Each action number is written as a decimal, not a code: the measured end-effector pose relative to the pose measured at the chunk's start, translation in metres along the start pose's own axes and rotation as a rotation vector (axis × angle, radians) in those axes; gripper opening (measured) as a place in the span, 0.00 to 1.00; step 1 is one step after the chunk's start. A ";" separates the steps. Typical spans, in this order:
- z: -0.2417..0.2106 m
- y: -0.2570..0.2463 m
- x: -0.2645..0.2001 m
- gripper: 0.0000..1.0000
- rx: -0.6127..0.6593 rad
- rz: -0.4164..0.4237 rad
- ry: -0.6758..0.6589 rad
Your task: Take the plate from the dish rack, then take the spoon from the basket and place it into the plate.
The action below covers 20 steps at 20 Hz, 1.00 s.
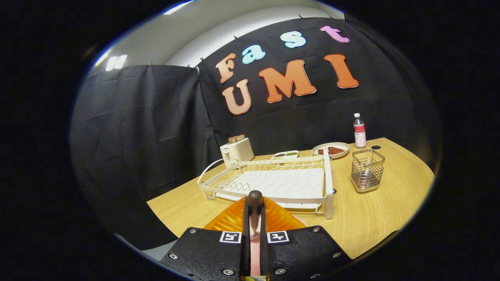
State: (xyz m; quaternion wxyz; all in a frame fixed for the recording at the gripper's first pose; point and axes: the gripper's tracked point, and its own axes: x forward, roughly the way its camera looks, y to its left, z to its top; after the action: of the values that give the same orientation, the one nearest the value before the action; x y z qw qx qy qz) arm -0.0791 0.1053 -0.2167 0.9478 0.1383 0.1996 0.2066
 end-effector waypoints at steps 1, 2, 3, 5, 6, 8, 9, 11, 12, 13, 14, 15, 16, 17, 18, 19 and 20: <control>-0.002 -0.004 -0.003 0.09 0.010 0.005 0.007; -0.005 -0.006 -0.005 0.09 0.018 0.013 0.012; -0.006 -0.008 -0.007 0.10 0.026 0.019 0.018; -0.013 -0.014 -0.010 0.10 0.026 0.019 0.035; -0.016 -0.016 -0.011 0.11 0.017 0.018 0.044; -0.022 -0.021 -0.010 0.11 -0.007 0.005 0.054; -0.028 -0.023 -0.009 0.11 -0.024 -0.005 0.070; -0.039 -0.021 -0.009 0.14 -0.055 -0.005 0.104; -0.044 -0.022 -0.009 0.14 -0.074 -0.010 0.120; -0.047 -0.022 -0.010 0.16 -0.086 -0.009 0.128; -0.047 -0.022 -0.010 0.19 -0.095 -0.011 0.129; -0.044 -0.023 -0.009 0.22 -0.102 -0.012 0.116; -0.042 -0.024 -0.009 0.25 -0.110 -0.020 0.103; -0.038 -0.025 -0.008 0.32 -0.120 -0.029 0.089; -0.035 -0.027 -0.009 0.35 -0.125 -0.038 0.077; -0.029 -0.028 -0.010 0.40 -0.127 -0.048 0.062; -0.020 -0.030 -0.011 0.44 -0.124 -0.061 0.038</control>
State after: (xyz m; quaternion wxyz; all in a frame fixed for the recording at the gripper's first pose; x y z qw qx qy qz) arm -0.0872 0.0775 -0.2411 0.9564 0.0692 0.2087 0.1924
